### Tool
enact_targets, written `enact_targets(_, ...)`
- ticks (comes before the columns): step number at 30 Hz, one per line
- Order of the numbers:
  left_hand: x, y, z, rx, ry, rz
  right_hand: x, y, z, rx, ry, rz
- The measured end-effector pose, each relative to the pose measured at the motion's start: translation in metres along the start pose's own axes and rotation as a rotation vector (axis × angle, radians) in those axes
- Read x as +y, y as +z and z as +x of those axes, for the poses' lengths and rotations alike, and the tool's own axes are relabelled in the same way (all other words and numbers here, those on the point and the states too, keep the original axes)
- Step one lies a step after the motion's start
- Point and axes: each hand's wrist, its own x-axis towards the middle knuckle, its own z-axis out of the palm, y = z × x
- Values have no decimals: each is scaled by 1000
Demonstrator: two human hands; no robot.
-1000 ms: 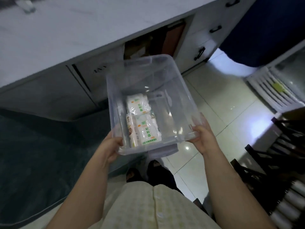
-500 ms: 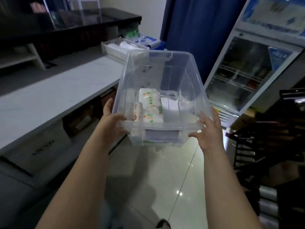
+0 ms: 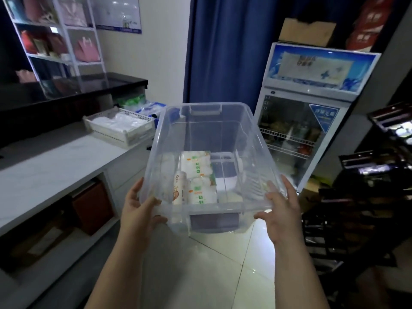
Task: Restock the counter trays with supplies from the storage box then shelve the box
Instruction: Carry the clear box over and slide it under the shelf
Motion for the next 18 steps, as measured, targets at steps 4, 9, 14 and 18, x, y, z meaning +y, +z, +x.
enact_targets(4, -7, 25, 39, -11, 18, 25, 12, -1, 46, -12, 21, 9)
enact_targets(9, -18, 51, 109, -24, 16, 81, 35, 13, 104, 1, 35, 40)
enact_targets(14, -33, 85, 208, -32, 23, 95, 51, 51, 192, 12, 43, 76)
enact_targets(18, -30, 127, 310, -54, 22, 110, 50, 101, 287, 24, 27, 56)
